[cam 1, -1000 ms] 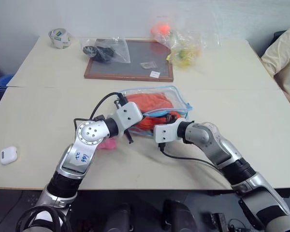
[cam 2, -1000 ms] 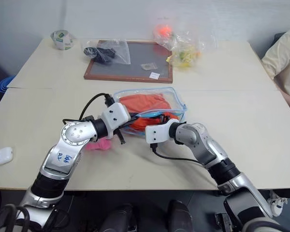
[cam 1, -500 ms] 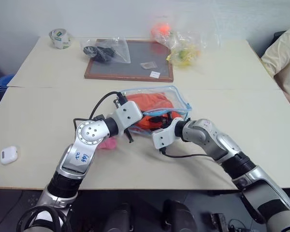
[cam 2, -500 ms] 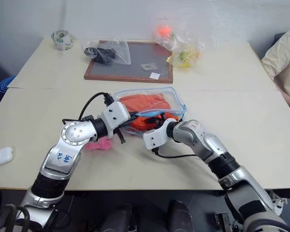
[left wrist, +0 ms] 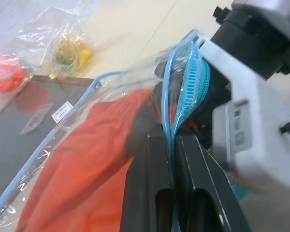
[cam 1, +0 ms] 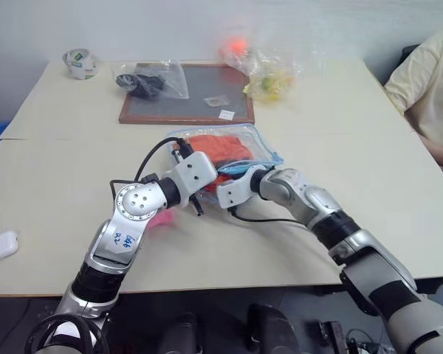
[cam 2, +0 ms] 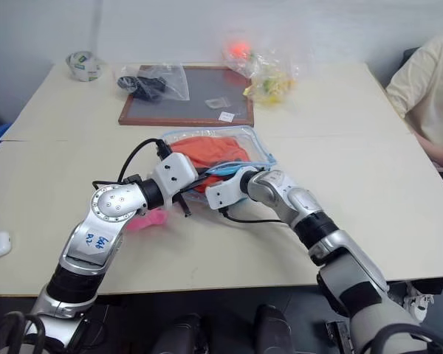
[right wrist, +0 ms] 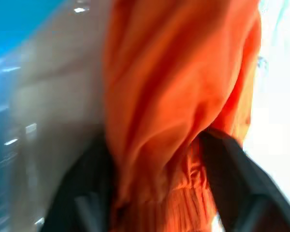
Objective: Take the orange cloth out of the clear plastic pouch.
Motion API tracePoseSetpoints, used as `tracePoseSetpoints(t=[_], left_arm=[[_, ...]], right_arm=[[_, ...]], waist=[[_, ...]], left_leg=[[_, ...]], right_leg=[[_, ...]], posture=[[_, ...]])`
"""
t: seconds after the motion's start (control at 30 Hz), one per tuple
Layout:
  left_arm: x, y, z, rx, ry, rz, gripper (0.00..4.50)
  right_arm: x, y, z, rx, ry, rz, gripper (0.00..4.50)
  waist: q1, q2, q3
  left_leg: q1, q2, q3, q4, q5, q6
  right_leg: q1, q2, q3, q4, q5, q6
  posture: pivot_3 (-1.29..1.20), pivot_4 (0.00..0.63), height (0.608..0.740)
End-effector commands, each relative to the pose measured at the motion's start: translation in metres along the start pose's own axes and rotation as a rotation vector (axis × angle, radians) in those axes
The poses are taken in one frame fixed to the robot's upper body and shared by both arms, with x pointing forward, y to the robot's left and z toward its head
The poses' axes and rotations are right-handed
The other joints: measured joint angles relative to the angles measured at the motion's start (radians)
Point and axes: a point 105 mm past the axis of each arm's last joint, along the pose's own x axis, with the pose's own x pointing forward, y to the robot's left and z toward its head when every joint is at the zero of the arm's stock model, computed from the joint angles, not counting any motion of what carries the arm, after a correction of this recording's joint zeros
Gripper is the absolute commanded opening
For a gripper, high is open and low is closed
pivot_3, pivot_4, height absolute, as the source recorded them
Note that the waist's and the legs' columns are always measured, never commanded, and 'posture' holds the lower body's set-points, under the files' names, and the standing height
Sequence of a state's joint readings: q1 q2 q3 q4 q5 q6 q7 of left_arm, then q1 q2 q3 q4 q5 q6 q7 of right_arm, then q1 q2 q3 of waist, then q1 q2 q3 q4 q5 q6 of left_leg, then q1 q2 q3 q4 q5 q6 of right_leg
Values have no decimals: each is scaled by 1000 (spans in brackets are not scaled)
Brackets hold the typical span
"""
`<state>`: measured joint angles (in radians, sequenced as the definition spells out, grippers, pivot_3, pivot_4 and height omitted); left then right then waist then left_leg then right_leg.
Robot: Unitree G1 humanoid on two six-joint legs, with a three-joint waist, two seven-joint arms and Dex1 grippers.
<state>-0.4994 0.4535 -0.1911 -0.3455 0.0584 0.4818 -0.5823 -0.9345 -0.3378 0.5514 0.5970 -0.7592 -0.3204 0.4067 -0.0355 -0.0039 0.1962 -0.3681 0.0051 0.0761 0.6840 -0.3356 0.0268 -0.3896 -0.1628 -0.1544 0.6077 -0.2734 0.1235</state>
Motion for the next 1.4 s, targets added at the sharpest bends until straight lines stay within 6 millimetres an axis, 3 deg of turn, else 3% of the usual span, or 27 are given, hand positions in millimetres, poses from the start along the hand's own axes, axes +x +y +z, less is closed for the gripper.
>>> tracePoseSetpoints(t=[0.03, 0.1, 0.23, 0.27, 0.4, 0.53, 0.7, 0.87, 1.0, 1.17, 1.3, 1.4], left_arm=[[-5, 3, 19, 48, -57, 15, 119], [-6, 5, 17, 45, -50, 24, 119], [-8, 8, 13, 14, -37, 48, 119], [-8, 10, 11, -4, -35, 60, 119], [-6, 24, 5, -115, -31, 132, 119], [-4, 36, 0, -180, -27, 184, 119], [-2, 39, -4, -183, -22, 193, 119], [1, 32, -4, -152, -19, 164, 119], [3, 23, -4, -124, -15, 131, 119], [5, 17, -5, -88, -6, 110, 119], [-1, 11, -10, -13, 14, 69, 119], [-12, 7, -15, 36, 28, 20, 119]], right_arm=[[7, 46, -7, 53, 45, 133, 3647], [5, 50, -5, 59, 30, 149, 3363], [1, 50, -4, 71, 13, 148, 1808], [-1, 48, -2, 78, 2, 141, 1634], [-13, 37, 6, 128, -43, 118, 105], [-32, 23, 9, 105, -61, 103, 48], [-41, 25, 5, 119, -39, 120, 48], [-45, 26, 4, 210, -40, 115, 48], [-62, 10, 14, 356, -105, 118, 48], [-109, -14, 21, 661, -221, 207, 48], [-180, -37, 14, 851, -340, 329, 48], [-227, -55, -10, 945, -302, 332, 48]], waist=[[-2, -1, -2], [-1, -1, -3], [0, 0, -3], [2, 0, -3], [10, 0, -3], [11, 0, -3], [11, 0, -3], [13, 0, -3], [21, 0, -3], [36, 0, -2], [49, 2, -1], [57, 3, 0]], left_leg=[[0, 1, 0, 0, 0, -1], [1, 1, 0, 0, 1, -1], [0, 1, 0, 0, 1, -1], [0, 1, 0, 0, 1, -1], [-2, 1, 0, 0, 1, -1], [-4, 0, -3, 0, 1, -1], [-4, -1, -3, 0, 1, -1], [-4, -1, -3, 0, 1, -1], [-5, -1, -3, 0, 1, -1], [-6, -1, -4, 0, 1, -1], [-7, -2, -5, 0, 0, 1], [-8, -2, -5, 0, -1, 3]], right_leg=[[0, 0, 0, 1, 0, 0], [0, 1, 0, 2, 0, -1], [-1, 1, 1, 2, 0, -1], [-1, 1, 1, 2, -1, -1], [-2, 0, 0, 1, -1, -1], [-1, 0, -1, -1, -1, -1], [-2, 0, -2, -1, -1, -1], [-2, 0, -2, -1, -1, -1], [-2, 0, -2, -1, 0, -1], [-2, 0, -2, -2, 0, -1], [-2, -1, -3, -3, 0, -1], [-2, -2, -4, -6, 0, 0]], posture=[[0, 150, 740], [0, 150, 740], [0, 150, 740], [0, 150, 740], [0, 150, 740], [0, 150, 740], [0, 150, 740], [0, 150, 740], [0, 150, 740], [0, 150, 740], [0, 150, 740], [0, 150, 740]])
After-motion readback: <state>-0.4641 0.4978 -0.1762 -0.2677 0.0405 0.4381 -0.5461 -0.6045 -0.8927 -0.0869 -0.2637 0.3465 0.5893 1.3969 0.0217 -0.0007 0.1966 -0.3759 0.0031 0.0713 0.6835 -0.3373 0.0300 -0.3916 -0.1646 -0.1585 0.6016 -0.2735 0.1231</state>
